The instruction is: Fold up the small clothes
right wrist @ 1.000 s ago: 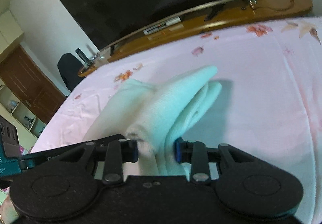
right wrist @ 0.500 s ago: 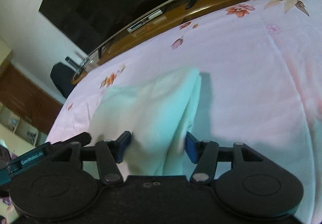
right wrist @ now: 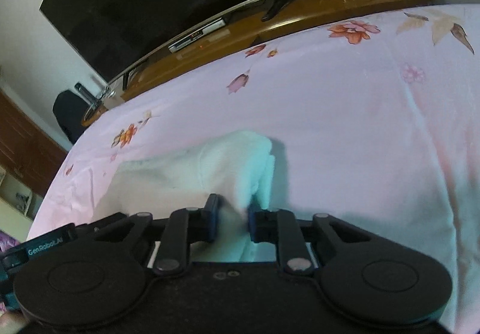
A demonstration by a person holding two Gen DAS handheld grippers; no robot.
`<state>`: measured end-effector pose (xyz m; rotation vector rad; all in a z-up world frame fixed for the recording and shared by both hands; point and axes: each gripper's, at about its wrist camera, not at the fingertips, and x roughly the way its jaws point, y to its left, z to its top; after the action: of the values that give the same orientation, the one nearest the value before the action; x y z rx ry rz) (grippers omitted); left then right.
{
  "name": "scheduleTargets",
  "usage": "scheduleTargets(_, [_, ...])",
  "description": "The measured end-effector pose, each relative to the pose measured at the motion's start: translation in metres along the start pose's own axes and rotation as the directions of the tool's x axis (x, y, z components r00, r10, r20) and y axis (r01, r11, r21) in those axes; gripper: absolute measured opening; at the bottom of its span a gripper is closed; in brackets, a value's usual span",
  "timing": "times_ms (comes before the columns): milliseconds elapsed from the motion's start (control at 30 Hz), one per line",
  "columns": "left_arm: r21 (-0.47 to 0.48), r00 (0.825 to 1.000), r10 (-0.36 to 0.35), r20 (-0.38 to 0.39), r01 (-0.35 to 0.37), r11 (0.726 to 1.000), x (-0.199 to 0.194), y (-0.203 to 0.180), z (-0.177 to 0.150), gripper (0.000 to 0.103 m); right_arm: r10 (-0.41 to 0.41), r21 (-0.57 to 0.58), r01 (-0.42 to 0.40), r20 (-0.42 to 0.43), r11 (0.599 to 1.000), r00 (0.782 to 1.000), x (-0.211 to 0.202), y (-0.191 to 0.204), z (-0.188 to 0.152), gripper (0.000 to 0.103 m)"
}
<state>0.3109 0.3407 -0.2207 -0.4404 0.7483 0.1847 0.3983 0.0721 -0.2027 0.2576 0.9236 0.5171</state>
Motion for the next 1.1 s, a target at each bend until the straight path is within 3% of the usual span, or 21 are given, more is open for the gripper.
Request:
scheduleTargets(67, [0.032,1.000,-0.011,0.005,0.011,0.999,-0.015,-0.004,-0.007,0.067,-0.006,-0.033,0.007,0.032,0.999,0.999,-0.021,0.005,-0.004,0.031])
scheduleTargets(267, [0.066,1.000,-0.025,-0.006,0.026,0.997,-0.056,-0.009,-0.038,0.067,0.054,-0.135,-0.040,0.100,0.990,0.994,-0.079,0.032,-0.028,0.031])
scheduleTargets(367, [0.058,0.999,-0.027,-0.026,0.029,0.998,-0.067,-0.008,-0.056,0.067,0.092,-0.160,-0.079,0.076,0.984,0.993,-0.085,0.049,-0.039,0.029])
scheduleTargets(533, [0.041,0.998,-0.022,-0.054,0.024,0.999,-0.075,-0.002,-0.078,0.067,0.077,-0.164,-0.076,0.002,0.984,0.997,-0.069,0.052,-0.052,0.027])
scheduleTargets(633, [0.033,0.998,-0.021,-0.066,0.023,0.999,-0.076,0.001,-0.089,0.067,0.016,-0.166,-0.021,-0.031,0.986,0.999,-0.056,0.038,-0.063,0.018])
scheduleTargets(833, [0.072,0.998,0.001,-0.055,0.003,0.997,-0.080,-0.004,-0.101,0.067,-0.022,-0.190,0.018,-0.023,0.982,0.999,-0.052,0.033,-0.069,0.000])
scheduleTargets(1000, [0.100,0.998,0.025,-0.050,-0.020,0.995,-0.085,-0.010,-0.108,0.067,-0.029,-0.148,0.024,-0.032,0.989,0.999,-0.059,0.029,-0.076,0.000])
scheduleTargets(1100, [0.100,0.998,0.032,-0.060,-0.026,0.995,-0.087,-0.011,-0.107,0.067,-0.012,-0.164,0.011,0.000,0.986,1.000,-0.080,0.039,-0.083,0.020])
